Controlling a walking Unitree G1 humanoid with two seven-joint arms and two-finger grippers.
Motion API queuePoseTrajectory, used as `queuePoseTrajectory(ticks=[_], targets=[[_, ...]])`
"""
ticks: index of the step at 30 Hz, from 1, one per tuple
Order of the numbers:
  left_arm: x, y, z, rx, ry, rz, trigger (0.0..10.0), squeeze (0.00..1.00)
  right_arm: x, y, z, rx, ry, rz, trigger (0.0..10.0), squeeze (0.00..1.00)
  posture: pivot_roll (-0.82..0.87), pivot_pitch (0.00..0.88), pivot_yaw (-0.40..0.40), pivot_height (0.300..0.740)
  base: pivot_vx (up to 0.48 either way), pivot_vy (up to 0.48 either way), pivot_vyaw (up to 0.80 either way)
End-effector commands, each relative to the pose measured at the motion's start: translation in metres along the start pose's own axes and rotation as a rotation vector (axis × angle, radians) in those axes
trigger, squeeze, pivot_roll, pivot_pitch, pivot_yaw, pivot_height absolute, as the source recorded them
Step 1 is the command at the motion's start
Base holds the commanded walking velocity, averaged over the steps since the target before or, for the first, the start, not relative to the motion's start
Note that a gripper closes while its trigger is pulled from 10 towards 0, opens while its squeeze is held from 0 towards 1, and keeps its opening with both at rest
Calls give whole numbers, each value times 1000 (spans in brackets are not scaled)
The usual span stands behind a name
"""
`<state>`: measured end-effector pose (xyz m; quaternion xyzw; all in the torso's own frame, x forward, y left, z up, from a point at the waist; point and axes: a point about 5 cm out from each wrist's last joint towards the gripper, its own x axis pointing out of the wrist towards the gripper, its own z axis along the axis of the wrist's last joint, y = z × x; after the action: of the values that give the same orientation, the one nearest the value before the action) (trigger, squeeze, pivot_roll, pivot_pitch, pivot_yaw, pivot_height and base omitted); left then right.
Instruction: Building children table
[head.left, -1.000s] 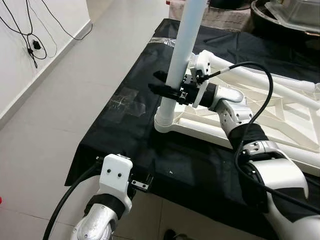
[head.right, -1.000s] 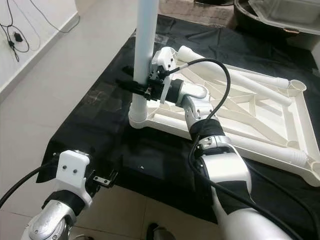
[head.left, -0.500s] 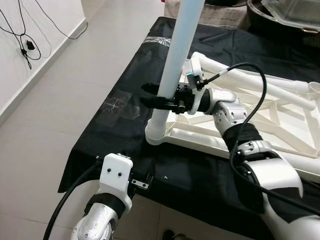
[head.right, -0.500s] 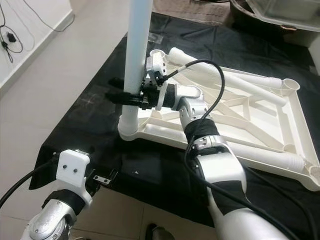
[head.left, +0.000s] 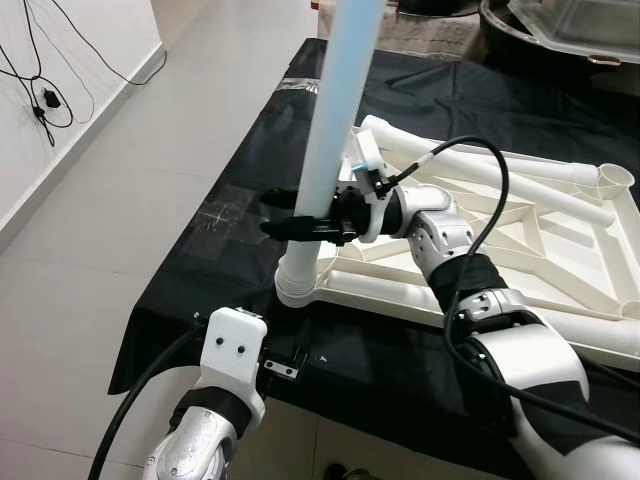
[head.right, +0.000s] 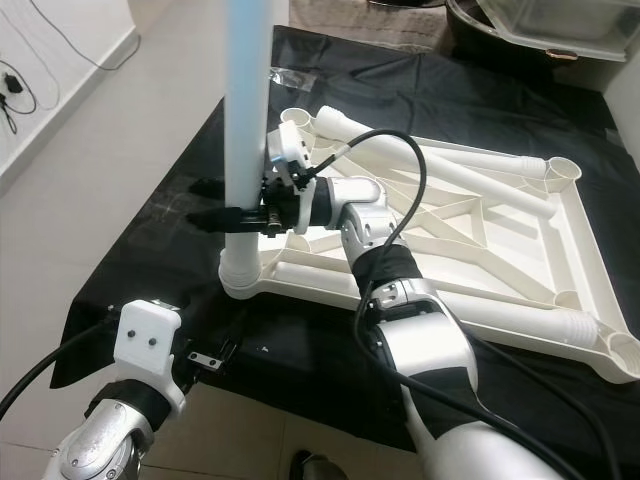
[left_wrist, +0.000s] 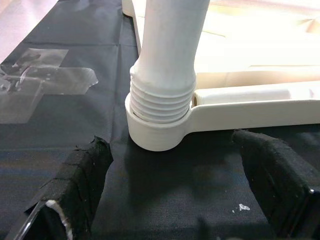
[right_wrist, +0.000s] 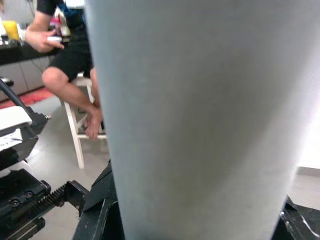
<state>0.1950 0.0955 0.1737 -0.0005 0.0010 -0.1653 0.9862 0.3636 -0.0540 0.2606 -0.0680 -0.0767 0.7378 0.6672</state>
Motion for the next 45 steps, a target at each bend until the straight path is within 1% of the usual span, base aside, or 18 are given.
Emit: queuePoseTrajectory(ticks=[1,6,13,15,16,18,19,20,23,24,25,31,33,40,42,43,44,45], targets=[[-3,-2,1,7,5,-8,10000,0,11,18,-58,188,179,7,10000,0,170,270,-114,740,0,0,0],[-2,-3,1,11,5,-10,10000,0,8,16,-63,206,190,-80,10000,0,170,264,-112,740,0,0,0],[-1,-2,1,13,-1,-10,10000,0,1,11,-65,230,150,-219,10000,0,168,251,-112,740,0,0,0],[0,-2,1,14,-3,-9,10000,0,-3,9,-67,246,133,-297,10000,0,166,246,-111,740,0,0,0],[0,-2,1,14,-3,-9,10000,0,-3,9,-67,246,133,-297,10000,0,166,246,-111,740,0,0,0],[0,-1,0,16,-3,-9,10000,0,-7,6,-71,276,108,-424,10000,0,162,240,-110,740,0,0,0],[0,-1,0,16,-3,-9,10000,0,-7,6,-71,276,108,-424,10000,0,162,240,-110,740,0,0,0],[0,-1,0,17,-4,-9,10000,0,-9,5,-74,283,97,-482,10000,0,162,235,-110,740,0,0,0],[1,-1,0,18,-5,-10,10000,0,-10,5,-75,284,93,-508,10000,0,162,235,-110,740,0,0,0],[2,0,0,22,-8,-11,10000,0,-14,4,-76,278,76,-595,10000,0,165,232,-111,740,0,0,0],[2,1,0,24,-10,-10,10000,0,-16,4,-75,279,71,-624,10000,0,165,232,-111,740,0,0,0],[3,4,1,32,-13,-7,10000,0,-21,5,-71,243,49,-721,10000,0,158,230,-101,740,0,0,0],[4,7,1,38,-14,-5,10000,0,-23,7,-67,232,37,-784,10000,0,158,230,-101,740,0,0,0],[7,10,1,46,-19,-1,10000,0,-19,12,-67,201,104,-843,10000,0,152,234,-97,740,0,0,0],[8,9,1,45,-21,0,10000,0,-21,8,-69,209,146,-979,10000,0,151,235,-100,740,0,0,0],[8,9,1,45,-21,0,10000,0,-21,8,-69,209,146,-979,10000,0,151,235,-100,740,0,0,0],[8,9,1,45,-23,0,10000,0,-26,4,-69,207,169,-1106,10000,0,150,236,-101,740,0,0,0],[8,9,1,45,-23,0,10000,0,-26,4,-69,207,169,-1106,10000,0,150,236,-101,740,0,0,0]])
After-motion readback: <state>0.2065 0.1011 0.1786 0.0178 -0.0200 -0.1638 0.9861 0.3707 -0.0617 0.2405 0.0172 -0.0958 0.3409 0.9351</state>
